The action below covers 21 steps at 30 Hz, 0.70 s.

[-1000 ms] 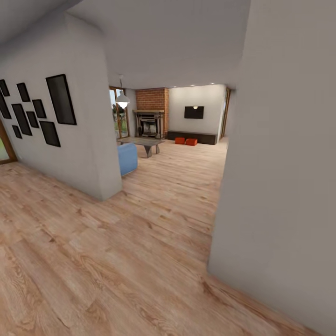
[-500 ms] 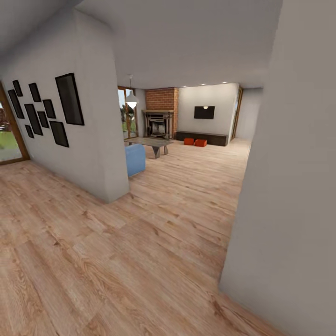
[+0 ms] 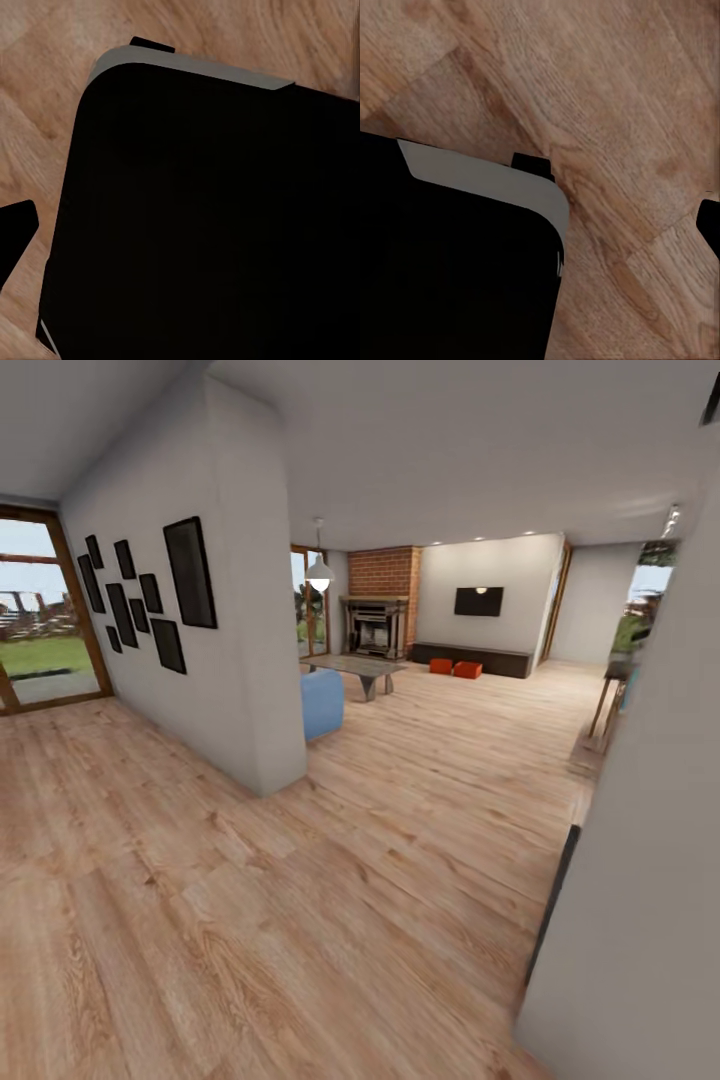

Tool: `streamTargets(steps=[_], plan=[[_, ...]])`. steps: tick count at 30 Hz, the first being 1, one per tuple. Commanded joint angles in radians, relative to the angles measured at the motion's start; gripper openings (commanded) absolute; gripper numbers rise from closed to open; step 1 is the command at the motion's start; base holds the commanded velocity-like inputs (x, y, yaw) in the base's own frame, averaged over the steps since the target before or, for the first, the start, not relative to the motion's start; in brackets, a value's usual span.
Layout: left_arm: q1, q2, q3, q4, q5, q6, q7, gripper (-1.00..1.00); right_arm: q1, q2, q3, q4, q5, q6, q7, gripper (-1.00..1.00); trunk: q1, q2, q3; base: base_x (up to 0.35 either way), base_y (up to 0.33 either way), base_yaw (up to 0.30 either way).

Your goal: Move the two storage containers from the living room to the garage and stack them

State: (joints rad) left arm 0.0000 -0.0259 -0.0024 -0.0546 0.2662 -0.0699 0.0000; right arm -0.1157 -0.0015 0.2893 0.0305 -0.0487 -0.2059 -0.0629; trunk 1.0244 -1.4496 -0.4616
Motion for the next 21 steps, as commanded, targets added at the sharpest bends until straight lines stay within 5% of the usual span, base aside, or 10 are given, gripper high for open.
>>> streamTargets(steps=[1,21], plan=[[0.000,0.000,-0.001,-0.001,0.005,-0.002,0.000,1.00,-0.001,0.000,0.008,0.003,-0.005,-0.006,-0.002,1.00,0.001,0.000,-0.001,0.324,0.000,0.014],[0.000,0.000,-0.001,0.000,0.005,-0.002,0.000,1.00,-0.001,-0.002,0.008,0.003,0.007,-0.006,-0.002,1.00,0.001,0.000,-0.001,0.324,0.000,0.001]])
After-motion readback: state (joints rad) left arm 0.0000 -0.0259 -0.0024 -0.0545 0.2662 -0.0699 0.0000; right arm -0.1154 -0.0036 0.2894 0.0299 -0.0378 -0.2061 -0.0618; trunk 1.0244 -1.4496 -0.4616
